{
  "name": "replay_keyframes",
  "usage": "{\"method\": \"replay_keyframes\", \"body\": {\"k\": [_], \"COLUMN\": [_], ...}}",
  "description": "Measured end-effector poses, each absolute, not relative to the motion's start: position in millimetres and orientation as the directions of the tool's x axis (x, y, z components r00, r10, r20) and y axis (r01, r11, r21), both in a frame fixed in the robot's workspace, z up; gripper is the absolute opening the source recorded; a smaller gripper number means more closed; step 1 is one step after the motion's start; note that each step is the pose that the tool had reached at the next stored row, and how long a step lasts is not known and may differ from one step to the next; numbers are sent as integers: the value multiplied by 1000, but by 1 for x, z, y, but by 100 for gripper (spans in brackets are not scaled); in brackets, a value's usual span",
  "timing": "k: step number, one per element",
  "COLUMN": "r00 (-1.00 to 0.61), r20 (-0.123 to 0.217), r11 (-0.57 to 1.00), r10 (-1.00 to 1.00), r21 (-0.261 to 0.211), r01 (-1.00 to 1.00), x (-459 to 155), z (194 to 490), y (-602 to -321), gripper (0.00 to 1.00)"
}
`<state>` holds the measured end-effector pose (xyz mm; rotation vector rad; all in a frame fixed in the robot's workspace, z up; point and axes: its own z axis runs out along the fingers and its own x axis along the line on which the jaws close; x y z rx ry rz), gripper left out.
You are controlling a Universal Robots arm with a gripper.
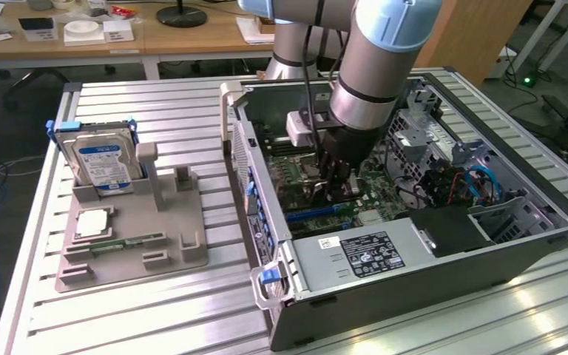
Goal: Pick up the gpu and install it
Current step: 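Insert the gpu into the slot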
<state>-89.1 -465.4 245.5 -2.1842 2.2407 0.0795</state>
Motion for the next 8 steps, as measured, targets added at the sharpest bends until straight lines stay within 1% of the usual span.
{"method": "replay_keyframes", "body": {"k": [8], "r00": [-26], "r20": [-44], "r11": [25], "r10": [-999], "r21": [30], "r01": [-999], "x": [-91], "z": [239], "y": [-465], "gripper": [28]}}
